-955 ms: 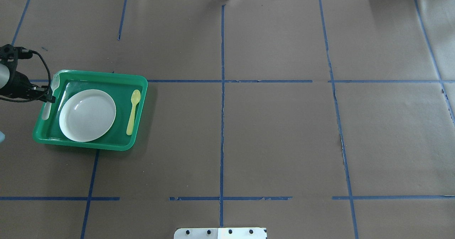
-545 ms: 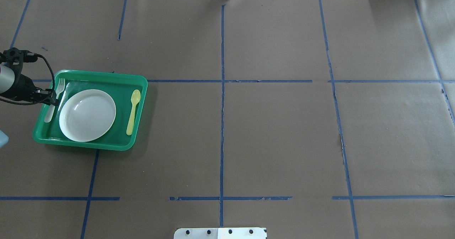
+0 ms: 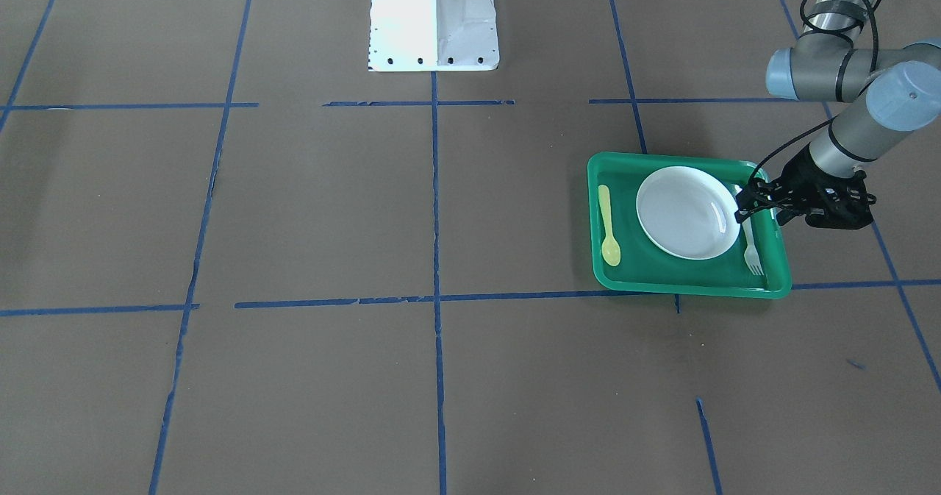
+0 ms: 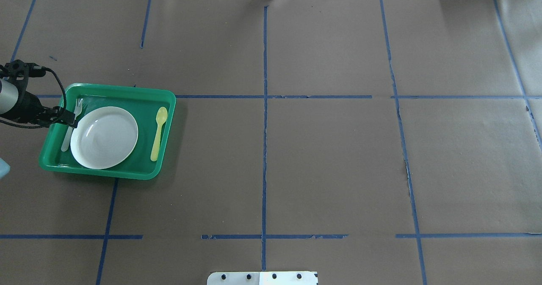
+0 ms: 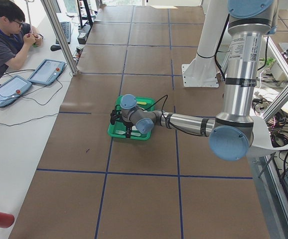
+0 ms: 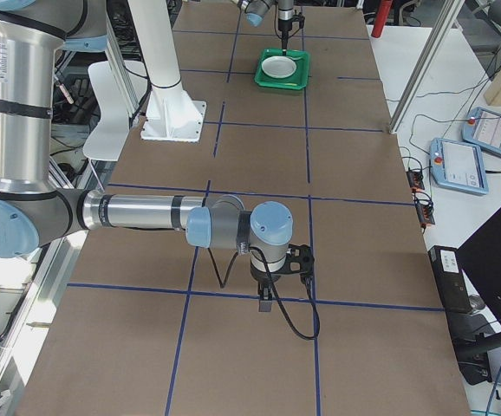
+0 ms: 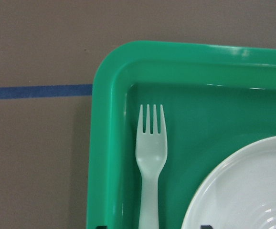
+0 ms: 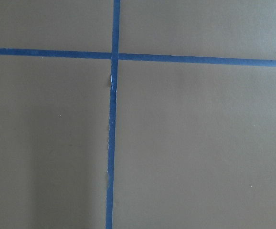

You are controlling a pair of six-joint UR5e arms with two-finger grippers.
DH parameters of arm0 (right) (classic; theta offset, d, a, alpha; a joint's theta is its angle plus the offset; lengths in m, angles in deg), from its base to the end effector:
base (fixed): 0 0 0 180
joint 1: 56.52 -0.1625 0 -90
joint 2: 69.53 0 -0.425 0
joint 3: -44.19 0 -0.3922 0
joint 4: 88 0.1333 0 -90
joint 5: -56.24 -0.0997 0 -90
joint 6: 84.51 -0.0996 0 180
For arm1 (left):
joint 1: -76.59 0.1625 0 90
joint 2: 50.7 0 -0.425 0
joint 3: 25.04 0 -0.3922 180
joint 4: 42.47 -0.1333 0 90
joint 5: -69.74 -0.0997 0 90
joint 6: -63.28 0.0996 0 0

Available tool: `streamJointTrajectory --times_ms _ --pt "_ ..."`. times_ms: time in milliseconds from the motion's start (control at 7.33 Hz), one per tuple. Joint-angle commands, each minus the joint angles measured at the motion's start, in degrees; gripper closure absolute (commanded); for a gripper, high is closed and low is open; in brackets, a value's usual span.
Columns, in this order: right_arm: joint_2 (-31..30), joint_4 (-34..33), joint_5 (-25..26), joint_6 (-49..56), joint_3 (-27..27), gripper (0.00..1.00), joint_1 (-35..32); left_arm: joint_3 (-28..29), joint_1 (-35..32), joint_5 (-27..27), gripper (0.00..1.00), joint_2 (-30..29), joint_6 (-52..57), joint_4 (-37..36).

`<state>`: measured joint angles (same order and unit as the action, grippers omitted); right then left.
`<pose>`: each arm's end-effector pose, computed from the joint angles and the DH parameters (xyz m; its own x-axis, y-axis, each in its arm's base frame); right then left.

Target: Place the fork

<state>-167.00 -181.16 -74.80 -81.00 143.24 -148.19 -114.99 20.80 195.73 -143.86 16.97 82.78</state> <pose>0.0805 -0.4322 0.6509 0.7538 -0.0212 0.6568 0.0170 0.9998 0.0127 0.2436 -0.4913 0.5669 0.6394 0.0537 -0.7670 0.0311 0.9949 0.0955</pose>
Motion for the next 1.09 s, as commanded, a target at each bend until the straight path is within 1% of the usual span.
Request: streamJointTrajectory --times_ms 0,136,409,545,682,818,955 --pt "0.0 0.0 0.0 0.0 0.0 0.0 0.0 -1.96 -4.55 0.05 0.0 0.87 1.47 -1.84" --pt "0.0 0.0 0.0 0.0 0.0 0.0 0.0 -4.5 -8.51 0.05 0.0 1.14 7.31 -5.94" --pt "0.0 0.0 0.0 0.0 0.0 0.0 0.0 -11.35 -16.94 -0.3 0.0 1.58 24.33 -24.7" --pt "0.0 0.0 0.0 0.0 0.0 0.0 0.0 -12.51 -22.99 -0.3 0.0 1.76 33.9 -31.23" --pt "0.0 0.0 0.0 0.0 0.0 0.0 0.0 -11.74 -27.4 0.05 0.0 4.2 43.22 -32.25" --pt "0.0 0.0 0.0 0.0 0.0 0.0 0.0 -11.04 -33.62 3.7 0.0 7.0 45.4 -32.35" --pt "0.0 0.0 0.0 0.0 0.0 0.0 0.0 -9.99 -36.47 12.18 0.0 10.43 46.47 -30.69"
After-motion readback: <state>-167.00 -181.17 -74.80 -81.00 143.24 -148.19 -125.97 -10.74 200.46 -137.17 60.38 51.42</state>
